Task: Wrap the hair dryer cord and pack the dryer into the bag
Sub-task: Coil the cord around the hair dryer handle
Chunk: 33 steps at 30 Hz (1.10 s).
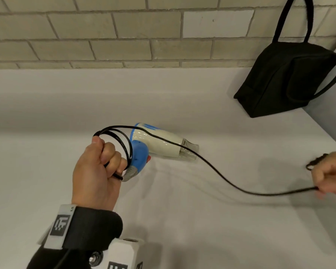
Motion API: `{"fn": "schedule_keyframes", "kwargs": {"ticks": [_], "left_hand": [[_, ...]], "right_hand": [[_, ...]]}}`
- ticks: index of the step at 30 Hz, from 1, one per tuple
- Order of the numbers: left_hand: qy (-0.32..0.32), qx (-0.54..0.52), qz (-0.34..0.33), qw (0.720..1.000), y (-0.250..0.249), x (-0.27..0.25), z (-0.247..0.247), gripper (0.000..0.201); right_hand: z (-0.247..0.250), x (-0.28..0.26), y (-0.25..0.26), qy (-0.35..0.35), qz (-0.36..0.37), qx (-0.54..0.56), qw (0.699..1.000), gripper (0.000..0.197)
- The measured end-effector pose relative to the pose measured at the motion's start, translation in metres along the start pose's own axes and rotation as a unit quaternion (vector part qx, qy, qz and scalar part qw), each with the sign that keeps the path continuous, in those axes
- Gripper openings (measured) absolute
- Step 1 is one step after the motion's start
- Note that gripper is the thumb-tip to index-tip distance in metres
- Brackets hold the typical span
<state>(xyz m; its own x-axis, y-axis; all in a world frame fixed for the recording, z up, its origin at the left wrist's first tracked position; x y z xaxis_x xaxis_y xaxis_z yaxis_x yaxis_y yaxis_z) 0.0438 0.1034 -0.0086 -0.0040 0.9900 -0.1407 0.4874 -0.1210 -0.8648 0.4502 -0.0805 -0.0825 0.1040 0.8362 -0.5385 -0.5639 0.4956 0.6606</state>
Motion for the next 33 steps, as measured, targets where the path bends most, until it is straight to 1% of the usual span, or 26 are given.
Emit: {"fn": "schedule_keyframes", "kwargs": {"ticks": [2,4,5,7,8,9,10,11,12,13,14,15,16,17,18,19,20,21,22,24,26,27,28,29,30,33], "left_hand": [[-0.002,0.013,-0.006,1.000,0.003,-0.002,-0.002,0.041],[0.004,0.018,-0.010,1.000,0.005,-0.006,-0.008,0.042],[0.005,0.017,-0.011,1.000,0.006,-0.008,-0.010,0.042],[0.004,0.018,-0.014,1.000,0.007,-0.010,-0.013,0.042],[0.005,0.023,-0.020,1.000,0.007,-0.010,-0.013,0.042],[0.007,0.031,-0.025,0.999,0.008,-0.010,-0.014,0.041],[0.013,0.042,-0.027,0.999,0.009,-0.010,-0.015,0.041],[0.019,0.051,-0.029,0.998,0.011,-0.011,-0.017,0.041],[0.026,0.058,-0.031,0.998,0.014,-0.013,-0.019,0.041],[0.035,0.064,-0.033,0.997,0.017,-0.015,-0.022,0.041],[0.043,0.072,-0.035,0.996,0.020,-0.018,-0.026,0.040],[0.052,0.080,-0.037,0.995,0.022,-0.020,-0.029,0.038],[0.061,0.088,-0.038,0.994,0.024,-0.022,-0.032,0.037],[0.067,0.092,-0.037,0.993,0.025,-0.023,-0.034,0.036],[0.074,0.092,-0.033,0.992,0.027,-0.024,-0.037,0.036],[0.082,0.090,-0.030,0.992,0.029,-0.025,-0.040,0.036],[0.090,0.089,-0.028,0.992,0.029,-0.026,-0.043,0.037],[0.097,0.088,-0.027,0.991,0.030,-0.027,-0.045,0.037],[0.102,0.085,-0.027,0.991,0.030,-0.027,-0.046,0.037],[0.109,0.080,-0.024,0.991,0.030,-0.027,-0.047,0.037],[0.104,0.075,-0.026,0.991,0.028,-0.027,-0.046,0.037],[0.098,0.073,-0.031,0.992,0.026,-0.027,-0.045,0.037],[0.091,0.072,-0.037,0.993,0.023,-0.025,-0.044,0.037],[0.085,0.073,-0.043,0.993,0.022,-0.024,-0.043,0.036],[0.084,0.074,-0.048,0.993,0.022,-0.022,-0.043,0.036],[0.112,0.084,-0.055,0.989,0.029,-0.025,-0.052,0.034]], "right_hand": [[-0.028,-0.006,0.008,0.112,0.011,-0.034,0.993,0.025],[-0.052,-0.012,0.020,0.207,-0.001,-0.015,0.978,0.021],[-0.059,-0.015,0.021,0.230,-0.026,0.001,0.973,0.021],[-0.067,-0.018,0.020,0.229,-0.066,0.021,0.971,0.026],[-0.070,-0.020,0.018,0.212,-0.084,-0.001,0.974,0.034],[-0.065,-0.016,0.012,0.165,-0.110,-0.033,0.980,0.048],[-0.053,-0.008,0.006,0.087,-0.108,-0.081,0.987,0.064],[-0.040,-0.001,0.005,0.003,-0.081,-0.147,0.986,0.077],[-0.031,0.002,0.012,-0.055,-0.037,-0.236,0.969,0.083],[-0.025,0.005,0.024,-0.094,-0.013,-0.337,0.937,0.078],[-0.020,0.007,0.038,-0.139,0.004,-0.405,0.904,0.067],[-0.020,0.007,0.054,-0.167,0.015,-0.418,0.893,0.064],[-0.023,0.006,0.075,-0.188,0.037,-0.398,0.897,0.067],[-0.029,0.003,0.099,-0.216,0.074,-0.361,0.904,0.070],[-0.034,-0.002,0.129,-0.265,0.134,-0.311,0.903,0.072],[-0.039,-0.008,0.159,-0.319,0.208,-0.263,0.887,0.071],[-0.047,-0.012,0.185,-0.355,0.272,-0.238,0.862,0.069],[-0.058,-0.010,0.203,-0.369,0.313,-0.237,0.842,0.068],[-0.070,0.000,0.215,-0.361,0.322,-0.248,0.840,0.067],[-0.086,0.030,0.222,-0.331,0.287,-0.248,0.864,0.058],[-0.095,0.048,0.222,-0.309,0.257,-0.199,0.894,0.043],[-0.096,0.047,0.225,-0.312,0.261,-0.159,0.900,0.038],[-0.096,0.042,0.230,-0.324,0.275,-0.140,0.894,0.035],[-0.099,0.037,0.234,-0.333,0.285,-0.159,0.885,0.034],[-0.105,0.035,0.235,-0.330,0.284,-0.209,0.876,0.032],[-0.128,0.034,0.232,-0.295,0.269,-0.347,0.848,0.025]]}}
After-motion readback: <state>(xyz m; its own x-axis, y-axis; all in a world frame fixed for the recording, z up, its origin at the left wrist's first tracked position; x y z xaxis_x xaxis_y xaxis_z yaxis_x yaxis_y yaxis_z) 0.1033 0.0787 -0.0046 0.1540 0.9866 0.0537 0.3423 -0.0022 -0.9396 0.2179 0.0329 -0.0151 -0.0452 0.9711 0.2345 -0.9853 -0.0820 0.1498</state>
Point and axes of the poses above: each hand's wrist, its own x-axis towards the middle knuckle, its own z-axis out of the back of the hand, y = z × x, the point moved 9 cm from there along x, towards the middle knuckle, and after that the axes turned 10 degrees about -y, right-handed, at the moved point
